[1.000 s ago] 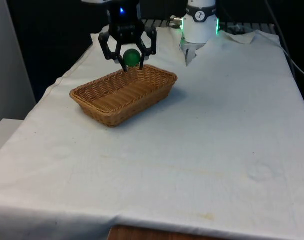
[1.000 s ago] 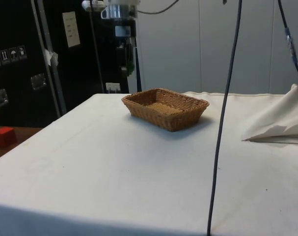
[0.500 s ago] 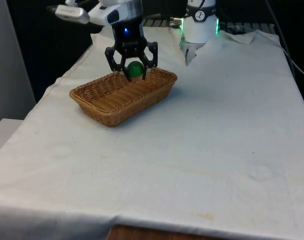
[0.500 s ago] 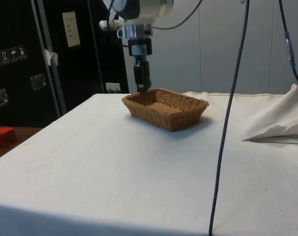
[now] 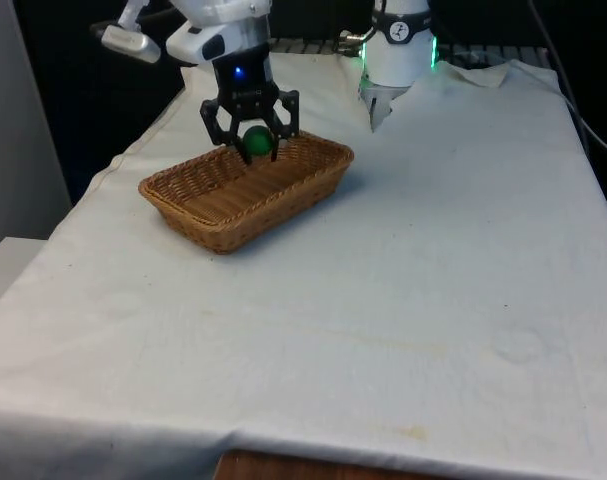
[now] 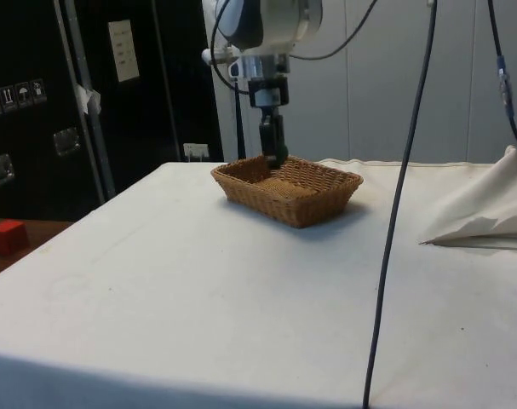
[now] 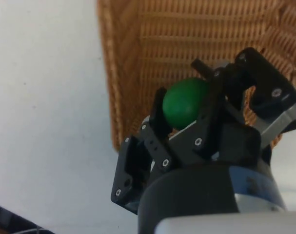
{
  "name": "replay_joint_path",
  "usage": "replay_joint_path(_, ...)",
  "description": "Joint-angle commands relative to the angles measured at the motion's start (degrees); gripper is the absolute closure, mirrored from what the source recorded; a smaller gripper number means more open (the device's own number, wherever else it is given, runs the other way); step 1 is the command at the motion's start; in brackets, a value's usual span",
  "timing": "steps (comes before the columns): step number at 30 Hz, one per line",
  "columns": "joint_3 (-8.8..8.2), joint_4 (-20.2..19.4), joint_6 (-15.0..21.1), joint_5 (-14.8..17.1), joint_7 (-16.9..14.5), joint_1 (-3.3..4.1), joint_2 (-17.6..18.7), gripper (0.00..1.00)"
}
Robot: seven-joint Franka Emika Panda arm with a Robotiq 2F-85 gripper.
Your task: Pick up the ball and place it into the basket.
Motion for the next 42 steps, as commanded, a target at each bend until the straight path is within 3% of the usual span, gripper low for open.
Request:
replay_joint_path(1, 0.11, -1.1, 1.8, 1.0, -1.4, -0.46, 0.2, 1.00)
replay_joint_path(5, -0.11, -3.2, 4.2, 2.8, -3.4, -0.52, 0.8, 1.00)
replay_joint_path(6, -0.40, -2.7, 3.0, 2.1, -2.9, -0.34, 0.8, 1.00)
replay_joint_path(11, 0.00, -5.3, 6.9, 4.4, -4.6, -0.34, 1.3, 1.00)
replay_joint_path(18, -0.23, -5.8, 7.0, 4.6, -4.8, -0.29, 1.2, 1.00)
replay_joint_path(23, -0.23, -5.6, 6.6, 4.6, -5.0, -0.63, 1.7, 1.00)
replay_joint_path(25, -0.46, -5.6, 6.4, 4.3, -4.7, -0.40, 1.8, 0.88)
replay_joint_path(26, -0.23, -5.4, 6.5, 4.7, -5.1, -0.74, 1.8, 0.88)
replay_joint_path(27, -0.23, -5.4, 6.5, 4.7, -5.1, -0.74, 1.9, 0.80)
replay_joint_path(32, -0.17, -5.3, 6.4, 4.7, -5.2, -0.86, 2.0, 0.36)
replay_joint_path(33, -0.17, -5.3, 6.4, 4.7, -5.2, -0.86, 2.0, 0.14)
replay_joint_path(34, -0.17, -5.3, 6.4, 4.7, -5.2, -0.86, 2.0, 0.06)
replay_joint_path(35, -0.46, -5.5, 6.4, 4.3, -4.8, -0.52, 1.9, 0.01)
replay_joint_path(36, -0.17, -5.3, 6.4, 4.7, -5.2, -0.86, 2.0, 0.01)
replay_joint_path(40, -0.17, -5.3, 6.3, 4.7, -5.2, -0.92, 2.1, 0.00)
replay_joint_path(42, -0.86, -5.4, 5.9, 4.1, -4.6, -0.52, 1.3, 0.00)
